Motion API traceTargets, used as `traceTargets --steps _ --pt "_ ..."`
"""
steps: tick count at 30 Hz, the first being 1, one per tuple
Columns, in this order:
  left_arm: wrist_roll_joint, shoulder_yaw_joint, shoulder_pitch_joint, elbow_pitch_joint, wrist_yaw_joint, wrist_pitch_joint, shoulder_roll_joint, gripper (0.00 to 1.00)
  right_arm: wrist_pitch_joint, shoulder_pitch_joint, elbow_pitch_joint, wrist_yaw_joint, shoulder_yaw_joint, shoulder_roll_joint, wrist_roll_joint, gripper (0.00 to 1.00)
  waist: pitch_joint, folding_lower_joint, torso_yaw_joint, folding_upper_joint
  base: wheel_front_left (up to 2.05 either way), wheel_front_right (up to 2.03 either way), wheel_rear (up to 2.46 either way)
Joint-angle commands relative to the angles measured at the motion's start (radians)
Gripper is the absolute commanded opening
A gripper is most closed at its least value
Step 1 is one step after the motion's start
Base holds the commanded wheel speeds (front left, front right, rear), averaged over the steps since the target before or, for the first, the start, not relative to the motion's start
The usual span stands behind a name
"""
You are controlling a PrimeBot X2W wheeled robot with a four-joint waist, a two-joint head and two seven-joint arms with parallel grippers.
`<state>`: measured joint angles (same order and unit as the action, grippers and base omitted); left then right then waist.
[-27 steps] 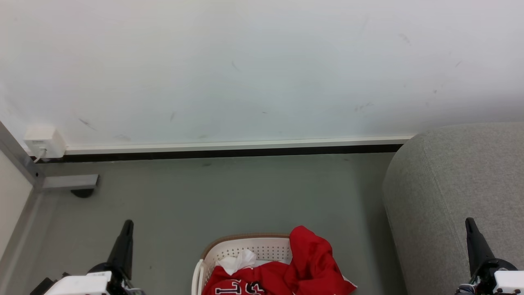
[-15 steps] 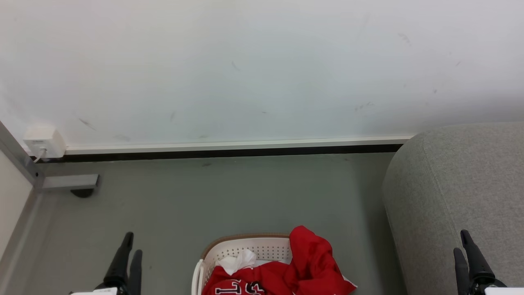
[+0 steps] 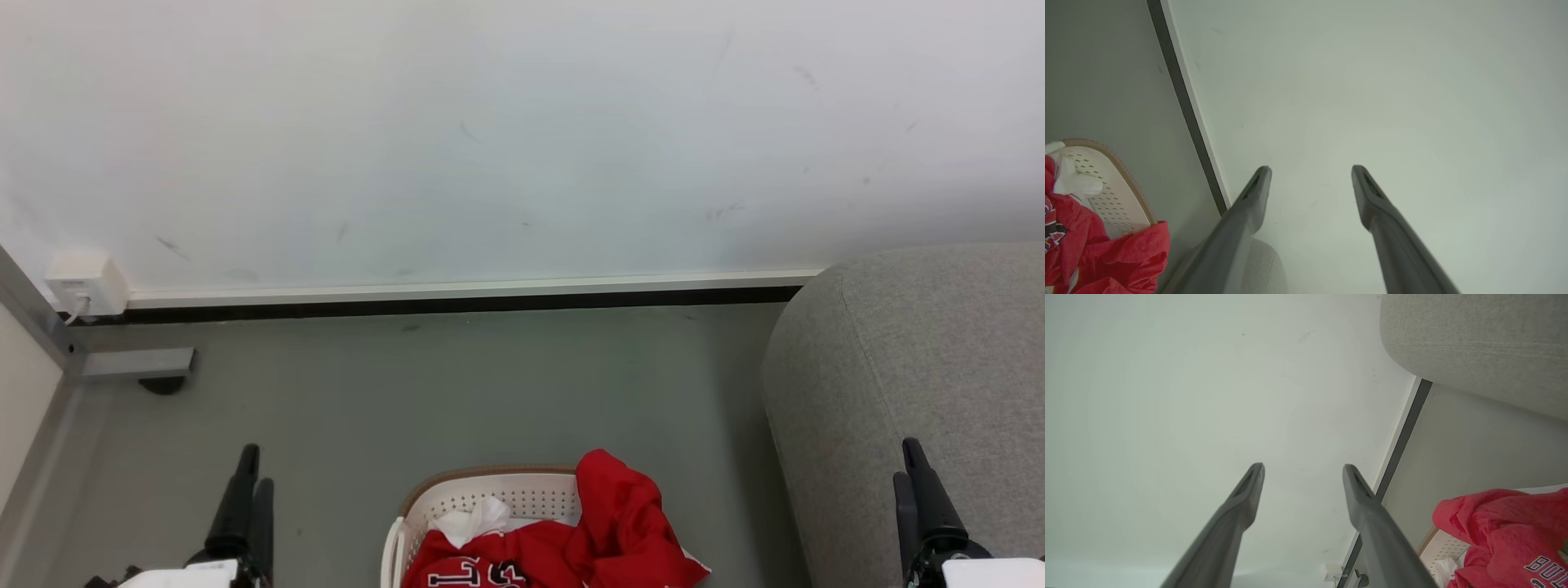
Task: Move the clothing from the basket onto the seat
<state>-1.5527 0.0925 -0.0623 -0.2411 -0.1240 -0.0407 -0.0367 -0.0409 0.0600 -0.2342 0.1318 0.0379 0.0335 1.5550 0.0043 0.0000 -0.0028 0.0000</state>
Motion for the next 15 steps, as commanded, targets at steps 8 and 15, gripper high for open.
traceTargets --steps 8,15 --pt "0.158 -0.005 -0.027 0.068 -0.004 0.04 -0.013 1.0 0.04 0.031 0.052 0.0 -0.017 0.01 -0.115 1.0 0.001 0.0 -0.004 0.0 0.0 0.0 0.0" --pt "0.328 0.004 -0.027 0.089 -0.004 0.067 -0.015 1.0 0.067 0.033 0.065 0.0 -0.036 0.011 -0.255 1.0 0.002 0.0 -0.009 0.0 0.0 0.0 0.0"
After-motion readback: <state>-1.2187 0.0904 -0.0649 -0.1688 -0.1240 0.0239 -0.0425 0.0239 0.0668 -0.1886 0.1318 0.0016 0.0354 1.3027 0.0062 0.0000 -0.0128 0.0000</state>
